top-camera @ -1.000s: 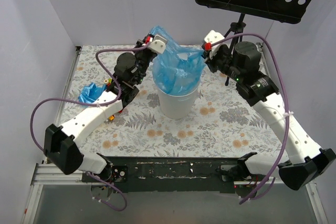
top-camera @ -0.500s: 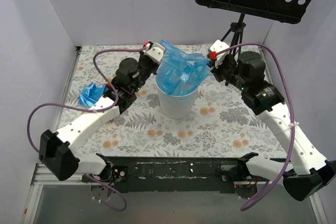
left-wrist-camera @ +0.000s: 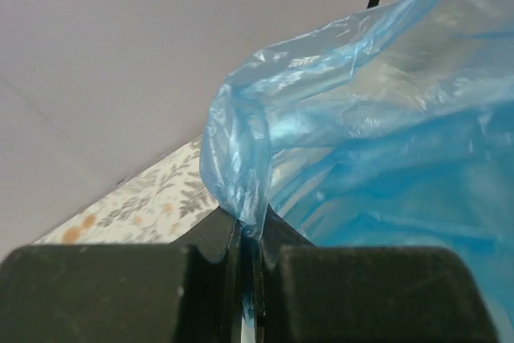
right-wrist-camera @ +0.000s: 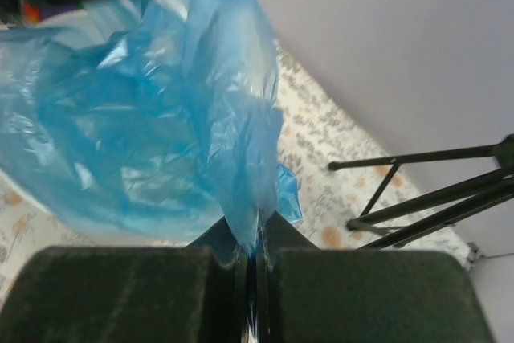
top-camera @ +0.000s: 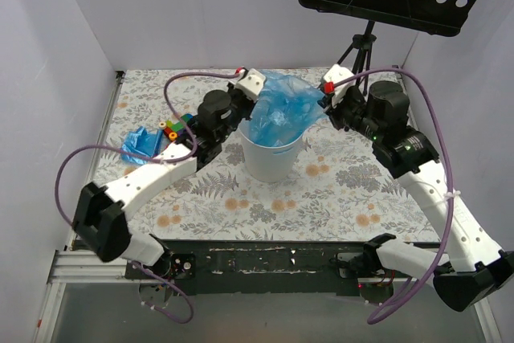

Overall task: Put the trash bags into the trash bin
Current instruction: Place the trash bag in the trash bin.

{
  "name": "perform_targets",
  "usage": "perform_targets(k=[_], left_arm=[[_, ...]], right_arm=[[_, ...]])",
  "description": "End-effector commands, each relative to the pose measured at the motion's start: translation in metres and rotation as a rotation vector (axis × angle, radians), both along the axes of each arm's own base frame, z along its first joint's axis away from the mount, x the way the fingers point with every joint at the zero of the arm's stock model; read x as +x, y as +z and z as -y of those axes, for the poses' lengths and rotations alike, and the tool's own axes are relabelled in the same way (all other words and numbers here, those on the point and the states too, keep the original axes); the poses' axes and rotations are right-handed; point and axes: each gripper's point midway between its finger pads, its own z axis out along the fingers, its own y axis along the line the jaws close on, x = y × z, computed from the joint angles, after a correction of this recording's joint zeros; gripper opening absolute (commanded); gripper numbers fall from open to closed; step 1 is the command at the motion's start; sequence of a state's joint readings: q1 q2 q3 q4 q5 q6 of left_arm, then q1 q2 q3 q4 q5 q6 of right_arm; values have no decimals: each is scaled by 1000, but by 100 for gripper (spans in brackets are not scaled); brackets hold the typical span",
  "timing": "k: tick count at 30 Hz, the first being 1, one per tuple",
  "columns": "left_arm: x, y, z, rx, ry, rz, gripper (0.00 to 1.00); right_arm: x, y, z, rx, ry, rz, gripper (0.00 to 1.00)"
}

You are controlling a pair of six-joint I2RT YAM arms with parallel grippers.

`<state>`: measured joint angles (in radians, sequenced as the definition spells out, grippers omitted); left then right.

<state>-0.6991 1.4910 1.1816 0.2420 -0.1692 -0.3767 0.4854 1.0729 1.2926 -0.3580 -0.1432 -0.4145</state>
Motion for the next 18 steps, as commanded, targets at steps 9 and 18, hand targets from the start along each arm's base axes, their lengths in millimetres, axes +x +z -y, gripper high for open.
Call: perform_targets(k=[9, 18], left_arm=[[-56, 23, -73, 116, 76, 26, 0], [-30, 26, -62, 201, 85, 23, 0]], right_arm=[[12, -38, -24, 73, 54, -69, 1], [40, -13, -23, 18, 8, -116, 24]])
